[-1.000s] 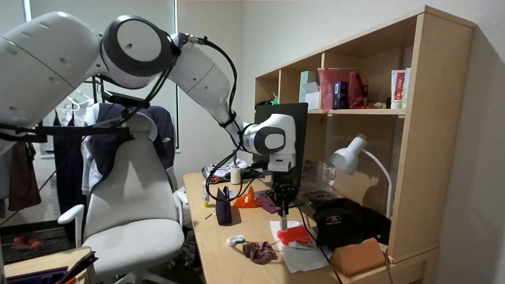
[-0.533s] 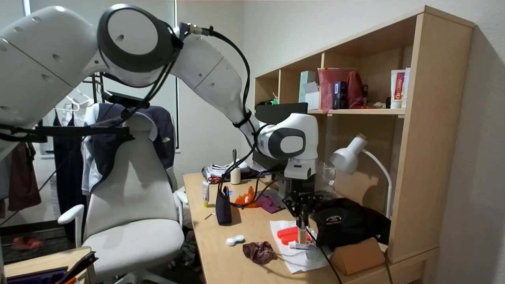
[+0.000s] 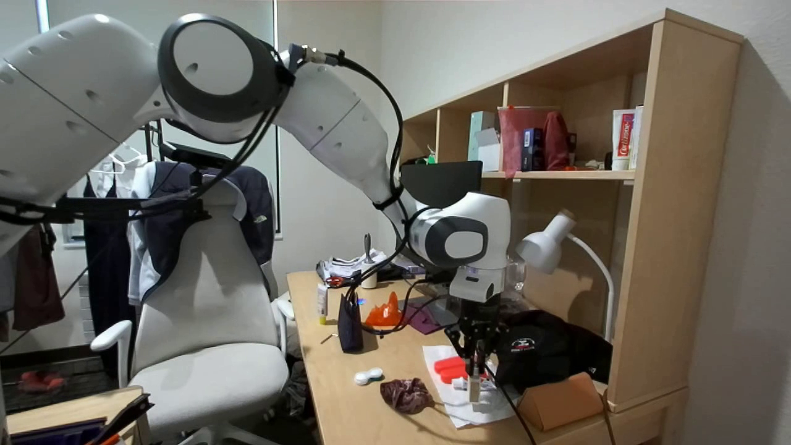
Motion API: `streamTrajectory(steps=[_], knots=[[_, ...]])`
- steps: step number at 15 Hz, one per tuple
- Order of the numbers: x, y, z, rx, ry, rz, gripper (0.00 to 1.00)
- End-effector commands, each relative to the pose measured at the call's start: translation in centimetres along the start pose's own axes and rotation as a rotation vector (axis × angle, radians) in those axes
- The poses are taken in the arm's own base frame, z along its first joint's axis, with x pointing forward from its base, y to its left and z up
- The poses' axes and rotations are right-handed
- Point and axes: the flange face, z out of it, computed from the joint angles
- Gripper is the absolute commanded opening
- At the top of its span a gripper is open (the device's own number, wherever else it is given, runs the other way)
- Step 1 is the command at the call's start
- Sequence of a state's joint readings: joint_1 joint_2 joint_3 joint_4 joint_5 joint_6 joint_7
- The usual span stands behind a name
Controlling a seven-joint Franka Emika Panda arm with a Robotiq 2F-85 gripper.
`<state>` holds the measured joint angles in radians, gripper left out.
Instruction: Place the white bottle on the paper
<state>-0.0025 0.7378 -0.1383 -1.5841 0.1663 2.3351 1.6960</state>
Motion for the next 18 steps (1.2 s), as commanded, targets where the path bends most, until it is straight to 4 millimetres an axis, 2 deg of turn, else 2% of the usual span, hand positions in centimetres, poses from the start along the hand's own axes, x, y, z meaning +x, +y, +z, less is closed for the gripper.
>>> streamTrajectory(steps=[1,6,7,9,13,16,18], knots=[[-0.1,-0.1,1.0,-0.015,-0.02,0.012,0.12],[0.3,0.2,2.0,-0.028,-0.023,0.02,0.12],[0.2,0.2,1.9,-0.029,-0.022,0.028,0.47],[0.0,0.3,1.5,-0.026,-0.026,0.011,0.52],[-0.4,1.0,-0.3,-0.008,-0.021,0.005,0.77],[0.1,2.3,-3.4,0.001,-0.011,0.0,0.96],[1.1,4.2,-5.9,-0.027,0.006,-0.043,1.0]])
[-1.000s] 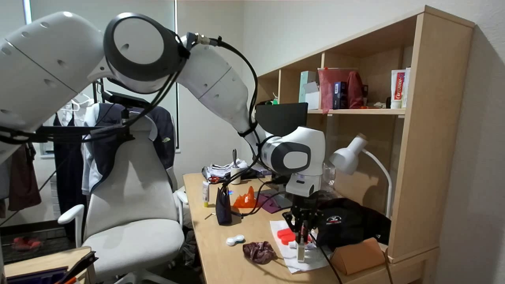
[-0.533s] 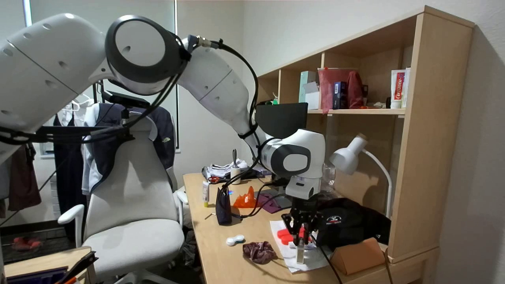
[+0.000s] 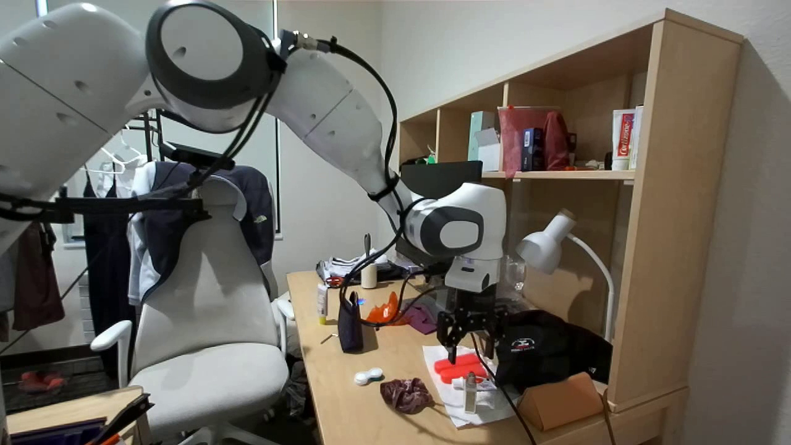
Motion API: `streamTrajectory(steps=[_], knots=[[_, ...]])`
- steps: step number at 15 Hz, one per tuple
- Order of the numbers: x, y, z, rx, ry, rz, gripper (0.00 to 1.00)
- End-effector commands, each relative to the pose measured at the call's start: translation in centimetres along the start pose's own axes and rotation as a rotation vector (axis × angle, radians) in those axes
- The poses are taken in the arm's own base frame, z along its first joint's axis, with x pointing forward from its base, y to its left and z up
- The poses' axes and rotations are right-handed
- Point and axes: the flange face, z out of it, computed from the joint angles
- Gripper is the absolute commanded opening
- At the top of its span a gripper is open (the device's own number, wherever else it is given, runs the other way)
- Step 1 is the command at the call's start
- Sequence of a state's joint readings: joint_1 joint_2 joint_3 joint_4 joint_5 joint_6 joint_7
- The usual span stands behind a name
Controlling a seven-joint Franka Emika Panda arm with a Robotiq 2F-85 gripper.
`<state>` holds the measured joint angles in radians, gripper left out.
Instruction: Place the white bottle on the paper
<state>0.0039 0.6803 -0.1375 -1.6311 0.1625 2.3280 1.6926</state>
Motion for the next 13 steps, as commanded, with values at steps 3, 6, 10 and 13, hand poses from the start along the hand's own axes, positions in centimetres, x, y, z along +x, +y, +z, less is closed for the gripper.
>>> streamTrajectory(steps=[3,6,10,13], knots=[[2.4,6.4,-7.8,-0.015,0.008,-0.045,1.0],[2.9,9.9,-10.7,-0.035,0.011,-0.064,1.0],[2.8,10.1,-11.5,-0.029,-0.001,-0.036,1.0],[2.8,11.9,-12.7,-0.028,-0.011,-0.042,1.0]])
